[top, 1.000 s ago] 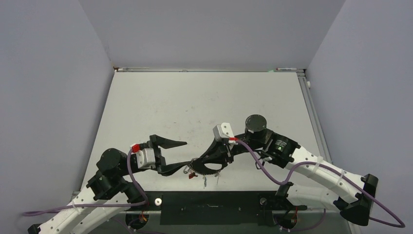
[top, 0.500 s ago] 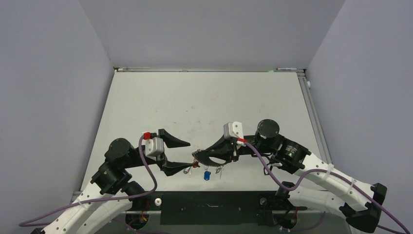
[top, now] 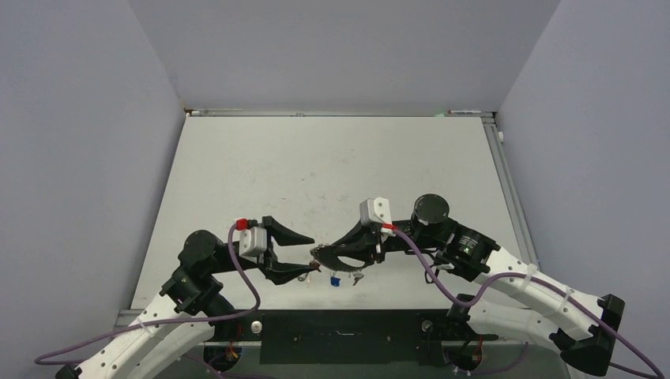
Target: Put the keys on the keyring
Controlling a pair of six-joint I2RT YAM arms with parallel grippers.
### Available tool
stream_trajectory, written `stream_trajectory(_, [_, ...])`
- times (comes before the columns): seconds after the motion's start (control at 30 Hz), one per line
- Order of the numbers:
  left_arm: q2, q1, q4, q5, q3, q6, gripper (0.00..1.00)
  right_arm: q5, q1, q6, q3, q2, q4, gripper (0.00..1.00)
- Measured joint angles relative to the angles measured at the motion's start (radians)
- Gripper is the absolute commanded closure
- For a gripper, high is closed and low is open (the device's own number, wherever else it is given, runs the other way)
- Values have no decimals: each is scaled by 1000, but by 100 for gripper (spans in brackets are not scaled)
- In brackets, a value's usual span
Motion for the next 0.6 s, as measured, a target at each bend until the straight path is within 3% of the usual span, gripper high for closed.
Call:
stream_trajectory(0.2, [50,0,89,21,-8,-43,59,-31,2,17,-11,29,38,95])
stream_trajectory(0.27, [68,-1,112,32,-8,-58,70,-40,8,20,-11,37,55,95])
stream_trajectory(0.37, [92,-5,140,47,-8,-82,98,-51,18,26,-12,54,84,95])
stream_trajectory(0.43, [100,-10,137,51,-7,-87,100,-53,20,30,-15,63,97,94])
stream_trajectory(0.47, [102,-9,121,46,-2,-82,100,-46,20,34,-18,65,102,89])
stream_trajectory(0.6, [108,-10,-5,9,59,-43,100,-23,23,42,-20,67,106,49])
